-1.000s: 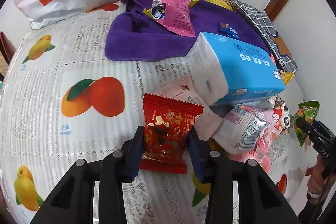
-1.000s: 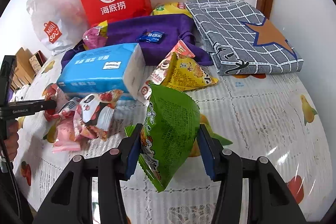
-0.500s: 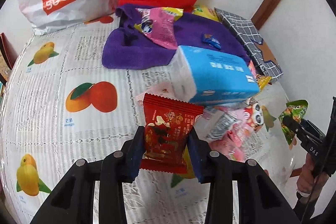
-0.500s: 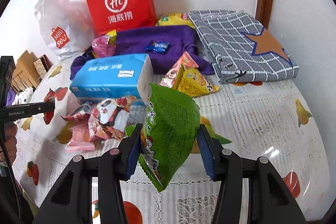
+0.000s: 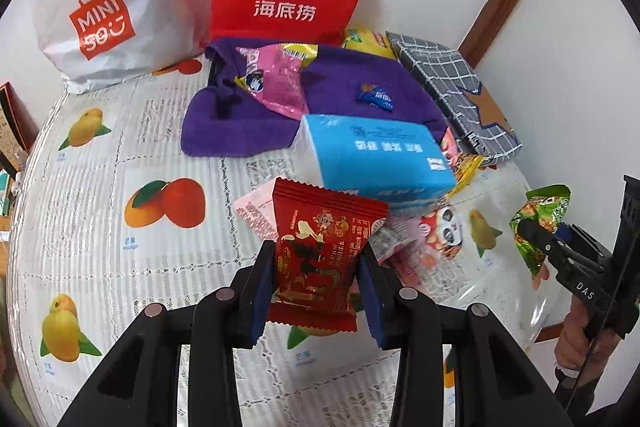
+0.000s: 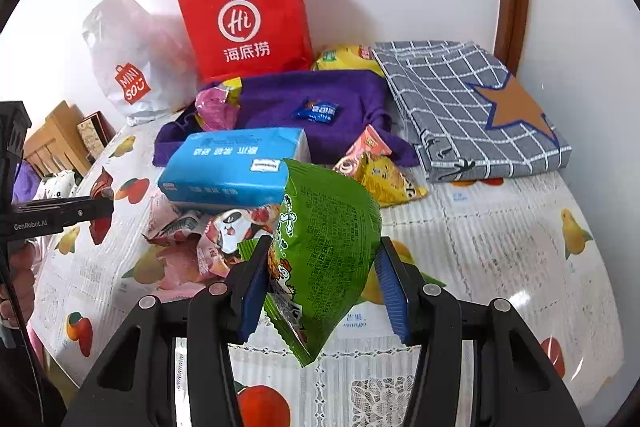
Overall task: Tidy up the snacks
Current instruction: 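Lift the green packet with the right tool while the left carries the red packet toward the towel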
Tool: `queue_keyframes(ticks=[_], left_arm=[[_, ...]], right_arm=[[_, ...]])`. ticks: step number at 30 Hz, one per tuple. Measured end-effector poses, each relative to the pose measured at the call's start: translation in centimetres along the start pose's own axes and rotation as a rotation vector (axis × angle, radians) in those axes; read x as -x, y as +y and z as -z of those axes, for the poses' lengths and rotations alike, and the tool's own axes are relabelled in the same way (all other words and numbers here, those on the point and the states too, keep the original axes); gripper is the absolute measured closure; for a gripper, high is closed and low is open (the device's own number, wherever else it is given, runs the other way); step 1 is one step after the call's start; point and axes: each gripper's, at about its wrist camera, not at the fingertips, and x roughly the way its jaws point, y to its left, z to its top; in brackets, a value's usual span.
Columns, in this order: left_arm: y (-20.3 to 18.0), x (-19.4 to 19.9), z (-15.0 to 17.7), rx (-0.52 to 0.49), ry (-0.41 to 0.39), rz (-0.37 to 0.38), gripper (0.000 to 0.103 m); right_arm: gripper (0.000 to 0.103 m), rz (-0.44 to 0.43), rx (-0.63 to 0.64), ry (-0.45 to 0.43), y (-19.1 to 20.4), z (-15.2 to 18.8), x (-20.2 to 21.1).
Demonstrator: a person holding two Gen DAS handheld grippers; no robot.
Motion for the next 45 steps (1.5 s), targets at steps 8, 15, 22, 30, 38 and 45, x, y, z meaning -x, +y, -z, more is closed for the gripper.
queue_keyframes(ticks=[8, 15, 22, 30, 38, 45], left_arm=[[-1.0, 0.9, -0.8, -0.014, -0.027, -0.001, 0.066], [-1.9, 1.6, -1.8, -0.021, -0.049, 0.004, 0.066], [-2.5, 1.9, -3.0, -0.031, -0.063, -0.004, 0.066], [-2.9, 1.9, -4.7, -0.033, -0.08, -0.006, 0.066], [-3.5, 1.1, -7.3, -0.048, -0.082, -0.011, 0.066], [-3.6, 0.5, -9.5, -0.059, -0.088, -0.027, 0.066]], right_arm=[[0.052, -0.015, 0.01, -0.031, 0.5, -1.4, 1.0], [0.052, -0.033, 0.019, -0.05, 1.0, -2.7, 1.4], [0.052, -0.052, 0.019, -0.064, 1.8, -4.5, 1.1], [0.052, -0.058, 0.03, -0.07, 2.4, -6.4, 0.2], [0.052, -0.066, 0.044, -0.082, 3.0, -8.6, -0.7], [0.052, -0.077, 0.055, -0.081, 3.6, -11.3, -2.3]])
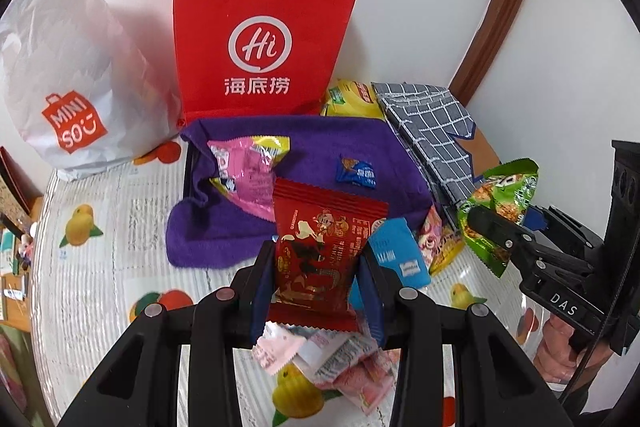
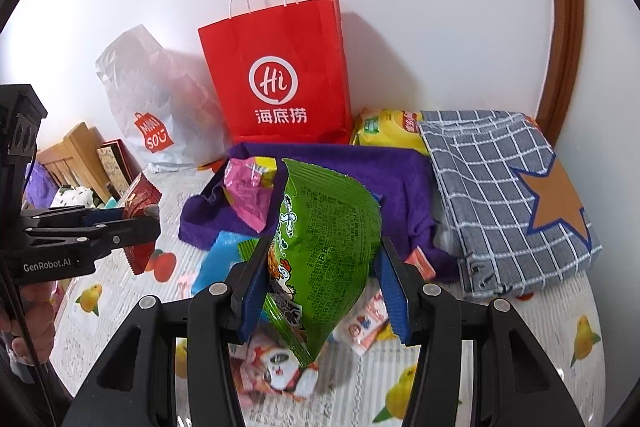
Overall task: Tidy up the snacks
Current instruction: 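Lift the green packet with the right tool while the left carries the red packet toward the towel, then lower the green packet onto the towel with the right tool while the left lowers the red packet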
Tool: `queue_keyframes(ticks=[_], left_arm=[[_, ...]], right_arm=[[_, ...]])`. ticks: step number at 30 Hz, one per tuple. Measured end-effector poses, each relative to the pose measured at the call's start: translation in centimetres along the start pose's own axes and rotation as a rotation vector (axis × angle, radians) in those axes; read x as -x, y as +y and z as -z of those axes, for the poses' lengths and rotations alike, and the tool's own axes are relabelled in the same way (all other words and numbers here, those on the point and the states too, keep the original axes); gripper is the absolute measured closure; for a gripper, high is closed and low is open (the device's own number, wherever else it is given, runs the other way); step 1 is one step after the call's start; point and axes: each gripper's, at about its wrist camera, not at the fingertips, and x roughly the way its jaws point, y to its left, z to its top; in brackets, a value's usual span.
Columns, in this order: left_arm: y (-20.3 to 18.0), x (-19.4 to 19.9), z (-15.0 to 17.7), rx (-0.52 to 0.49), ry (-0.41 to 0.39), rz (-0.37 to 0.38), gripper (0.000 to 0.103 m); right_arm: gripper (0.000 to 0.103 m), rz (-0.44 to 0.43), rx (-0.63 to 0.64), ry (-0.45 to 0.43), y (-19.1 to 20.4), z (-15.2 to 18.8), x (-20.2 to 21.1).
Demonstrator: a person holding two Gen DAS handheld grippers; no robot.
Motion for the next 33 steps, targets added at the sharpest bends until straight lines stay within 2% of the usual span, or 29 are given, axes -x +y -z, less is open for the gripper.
queue_keyframes(ticks=[9, 22, 33], left_arm=[[1.5, -1.3, -2.8, 0.016, -0.01, -0.02, 0.066], [4.2, -4.3, -7.2, 0.034, -0.013, -0.06, 0.066], [5.7, -8.9, -7.0, 0.049, 0.042, -0.039, 0.066]], right_arm=[[0.052, -0.023, 0.021, -0.016, 1.0, -3.7, -2.7], [0.052, -0.014, 0.02, -0.028, -0.4, -8.6, -7.0], [0.053, -0.027, 0.023, 0.026, -1.6, -9.2, -12.2]])
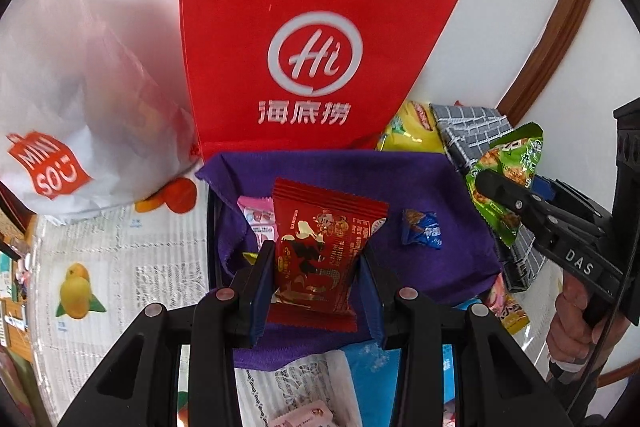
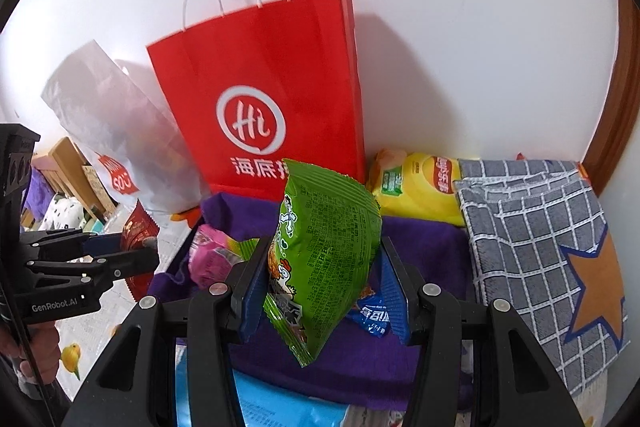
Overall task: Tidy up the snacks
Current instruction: 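Lower the green packet onto the towel with the right tool while the left lowers the red packet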
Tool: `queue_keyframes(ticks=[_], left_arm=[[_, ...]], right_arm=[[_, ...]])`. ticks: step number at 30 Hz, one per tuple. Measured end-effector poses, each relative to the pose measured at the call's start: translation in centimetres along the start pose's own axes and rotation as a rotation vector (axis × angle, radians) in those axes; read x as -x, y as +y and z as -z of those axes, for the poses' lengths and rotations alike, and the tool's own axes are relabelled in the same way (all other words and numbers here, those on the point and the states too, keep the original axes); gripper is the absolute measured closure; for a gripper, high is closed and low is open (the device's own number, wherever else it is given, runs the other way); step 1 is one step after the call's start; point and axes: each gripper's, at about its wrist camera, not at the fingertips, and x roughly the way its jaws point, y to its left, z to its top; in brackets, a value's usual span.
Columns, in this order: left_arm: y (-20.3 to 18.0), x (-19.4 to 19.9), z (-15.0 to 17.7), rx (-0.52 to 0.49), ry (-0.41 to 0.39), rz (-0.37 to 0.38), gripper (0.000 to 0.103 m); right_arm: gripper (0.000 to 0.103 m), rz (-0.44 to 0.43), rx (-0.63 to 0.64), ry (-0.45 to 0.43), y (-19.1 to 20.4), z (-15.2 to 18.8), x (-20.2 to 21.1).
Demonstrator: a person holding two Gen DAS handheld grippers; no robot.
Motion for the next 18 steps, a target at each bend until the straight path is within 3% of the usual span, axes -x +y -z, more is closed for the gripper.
queue_keyframes(ticks=[18], left_arm=[[1.7, -2.8, 0.0, 0.032, 0.064, -0.02, 0.066]], right_arm=[[0.053, 0.023, -0.004, 0.1, -2.9, 1.0, -3.9]])
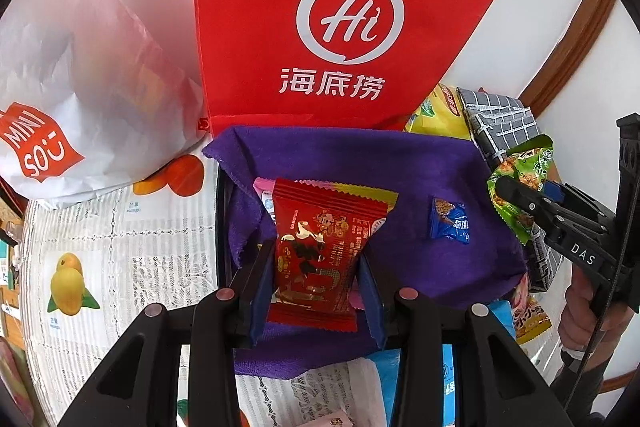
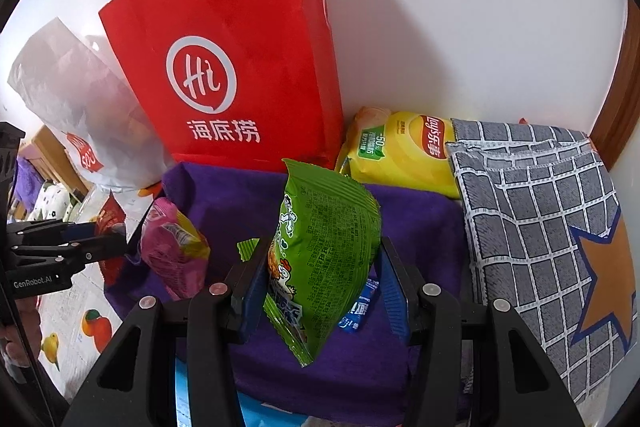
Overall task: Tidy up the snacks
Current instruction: 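Lower the green packet onto the towel with the right tool while the left lowers the red packet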
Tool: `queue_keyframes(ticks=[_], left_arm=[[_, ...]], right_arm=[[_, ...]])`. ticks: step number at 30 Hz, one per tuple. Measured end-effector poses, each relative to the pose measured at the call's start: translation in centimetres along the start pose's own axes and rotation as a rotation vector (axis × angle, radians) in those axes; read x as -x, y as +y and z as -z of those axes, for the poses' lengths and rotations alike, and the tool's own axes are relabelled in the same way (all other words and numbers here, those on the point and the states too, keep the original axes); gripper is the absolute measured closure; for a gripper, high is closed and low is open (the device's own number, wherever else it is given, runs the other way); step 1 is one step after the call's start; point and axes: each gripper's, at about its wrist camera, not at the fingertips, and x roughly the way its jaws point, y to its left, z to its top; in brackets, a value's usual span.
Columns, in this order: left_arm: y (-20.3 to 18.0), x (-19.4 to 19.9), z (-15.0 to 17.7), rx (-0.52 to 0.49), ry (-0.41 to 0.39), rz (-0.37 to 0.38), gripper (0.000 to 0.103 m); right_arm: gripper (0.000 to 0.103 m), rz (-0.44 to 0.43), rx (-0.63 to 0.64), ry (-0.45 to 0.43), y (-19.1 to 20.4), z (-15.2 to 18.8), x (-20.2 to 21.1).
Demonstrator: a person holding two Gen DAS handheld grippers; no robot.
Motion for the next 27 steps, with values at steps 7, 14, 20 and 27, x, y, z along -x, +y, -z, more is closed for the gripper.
queue_keyframes(ticks=[7, 14, 20, 27], left_arm=[[-0.1, -0.1, 0.0, -0.001, 0.003, 0.002, 0.066], [0.1, -0.3, 0.0, 0.002, 0.007, 0.003, 0.066], [0.8, -0.4, -0.2, 0.015, 0.016, 0.005, 0.066], [1.5, -0.5, -0.1, 0.033, 0.025, 0.012, 0.066]], right_arm=[[0.053, 0.002, 0.019, 0.014, 0.1, 0.1, -0.4], [0.052, 0.011, 0.008, 0.02, -0.6, 0.1, -0.5], [0.052, 0.02, -0.006, 0.02, -1.4, 0.1, -0.4], [0.053, 0.029, -0.022, 0.029, -2.2, 0.1, -0.4]])
